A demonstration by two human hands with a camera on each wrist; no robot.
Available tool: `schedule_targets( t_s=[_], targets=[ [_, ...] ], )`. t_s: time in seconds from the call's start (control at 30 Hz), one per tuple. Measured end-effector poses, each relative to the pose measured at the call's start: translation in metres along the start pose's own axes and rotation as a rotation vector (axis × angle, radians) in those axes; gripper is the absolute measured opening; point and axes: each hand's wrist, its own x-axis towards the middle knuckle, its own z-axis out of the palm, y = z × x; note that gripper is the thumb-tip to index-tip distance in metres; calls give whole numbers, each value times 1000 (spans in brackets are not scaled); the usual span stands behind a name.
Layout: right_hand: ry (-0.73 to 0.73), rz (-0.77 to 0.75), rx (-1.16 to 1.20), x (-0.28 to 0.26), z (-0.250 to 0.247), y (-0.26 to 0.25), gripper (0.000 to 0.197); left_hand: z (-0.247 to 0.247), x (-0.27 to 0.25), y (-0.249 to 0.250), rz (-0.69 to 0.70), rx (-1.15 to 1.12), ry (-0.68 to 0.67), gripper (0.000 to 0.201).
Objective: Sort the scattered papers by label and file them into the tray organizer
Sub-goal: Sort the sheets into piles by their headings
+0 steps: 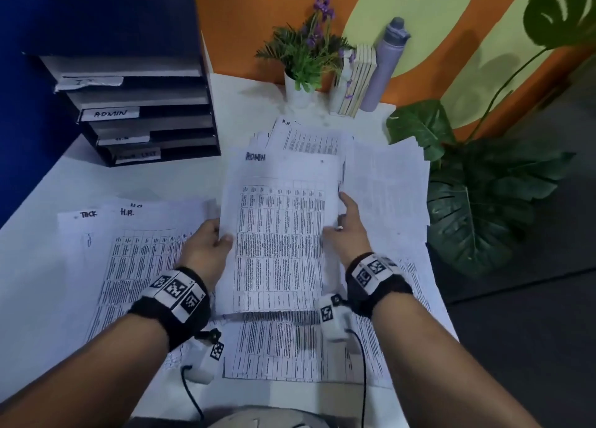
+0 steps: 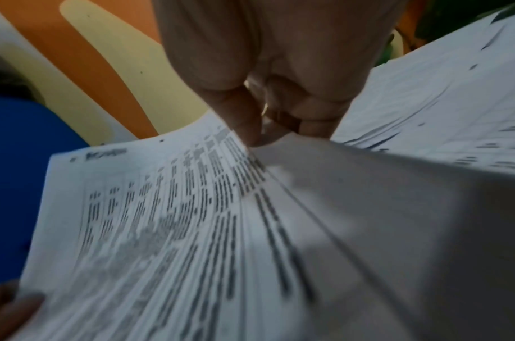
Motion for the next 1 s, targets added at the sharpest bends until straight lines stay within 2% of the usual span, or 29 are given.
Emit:
schedule_targets(
  t_s=[0.07,0.17,0.27,0.4,0.5,0.57,0.67,0.73,0.8,0.87,0.93,1.0],
  targets=[
    [102,47,-34,-8,-6,13,86,-2,0,-3,11,-47,-34,31],
    [276,38,-233,-17,-34,36,87,-20,2,-12,94,270,-59,53],
    [403,82,-387,-28,-68,58,80,-41,11,-31,66,479,-77,66],
    [487,200,-567,-42,-94,81,75,-65,12,-52,-24,808,-66,74],
    [520,310,-820,-47,-86,83,86,-83,7,-67,-103,891,-60,80],
    [521,294,-915,-48,-69,71,86,-95,3,-78,-147,942,-44,82],
    [417,88,-922,-44,-28,51,65,-109,-3,-88,-187,963,-61,83],
    [227,-87,-793,-44,10,36,46,-114,-9,-92,-199,967,-113,82],
    [9,-160,-628,-51,51,21,37,-117,-15,-96,-189,986,-162,80],
    [-143,-154,-535,-62,88,8,39,-118,-21,-101,-161,998,-208,79],
    [-252,-93,-457,-70,120,-1,50,-117,-28,-107,-121,1004,-242,79],
    [-319,-46,-478,-75,143,-5,62,-115,-36,-109,-83,1001,-279,78]
  ],
)
